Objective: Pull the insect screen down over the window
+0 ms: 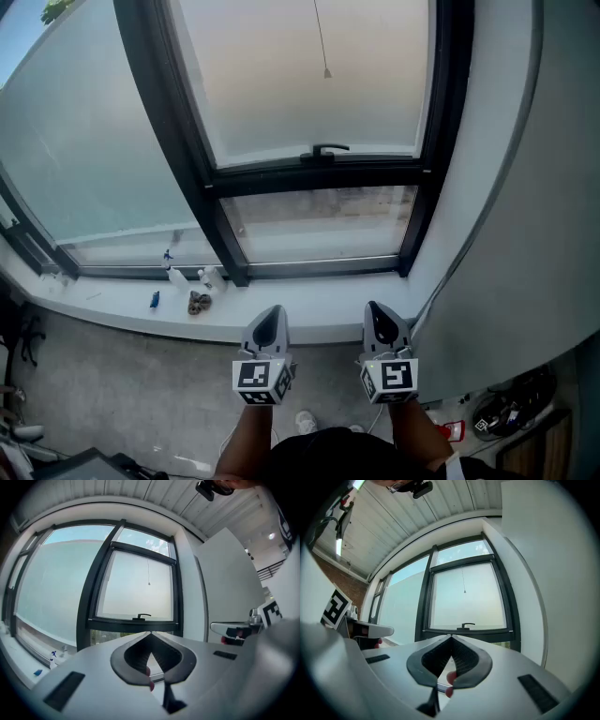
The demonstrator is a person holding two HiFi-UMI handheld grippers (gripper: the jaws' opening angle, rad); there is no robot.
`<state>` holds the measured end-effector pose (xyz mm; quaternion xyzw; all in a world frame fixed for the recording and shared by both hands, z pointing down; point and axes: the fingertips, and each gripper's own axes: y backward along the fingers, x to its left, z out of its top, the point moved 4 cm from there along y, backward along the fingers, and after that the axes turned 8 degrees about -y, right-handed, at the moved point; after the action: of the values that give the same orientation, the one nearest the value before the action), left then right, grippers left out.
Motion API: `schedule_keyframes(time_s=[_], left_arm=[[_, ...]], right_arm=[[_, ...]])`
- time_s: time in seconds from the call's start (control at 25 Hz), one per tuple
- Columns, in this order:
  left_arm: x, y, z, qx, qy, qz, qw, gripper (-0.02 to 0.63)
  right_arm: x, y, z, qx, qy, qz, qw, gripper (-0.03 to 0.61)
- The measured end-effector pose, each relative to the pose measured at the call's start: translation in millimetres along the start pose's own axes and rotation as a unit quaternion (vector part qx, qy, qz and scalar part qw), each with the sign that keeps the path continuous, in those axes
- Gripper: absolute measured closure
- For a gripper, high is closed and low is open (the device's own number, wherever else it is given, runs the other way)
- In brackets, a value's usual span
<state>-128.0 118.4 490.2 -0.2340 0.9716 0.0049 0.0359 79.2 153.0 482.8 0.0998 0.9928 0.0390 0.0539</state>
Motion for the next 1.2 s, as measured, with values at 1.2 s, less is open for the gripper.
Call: schedule_keyframes(time_s=[1.2], left_arm=[[56, -24, -5, 0.001, 0.004, -0.011, 0.9999, 0.612]], right_arm=[[30, -47, -8, 0.008, 0.0, -0.019, 1.0, 0.577]])
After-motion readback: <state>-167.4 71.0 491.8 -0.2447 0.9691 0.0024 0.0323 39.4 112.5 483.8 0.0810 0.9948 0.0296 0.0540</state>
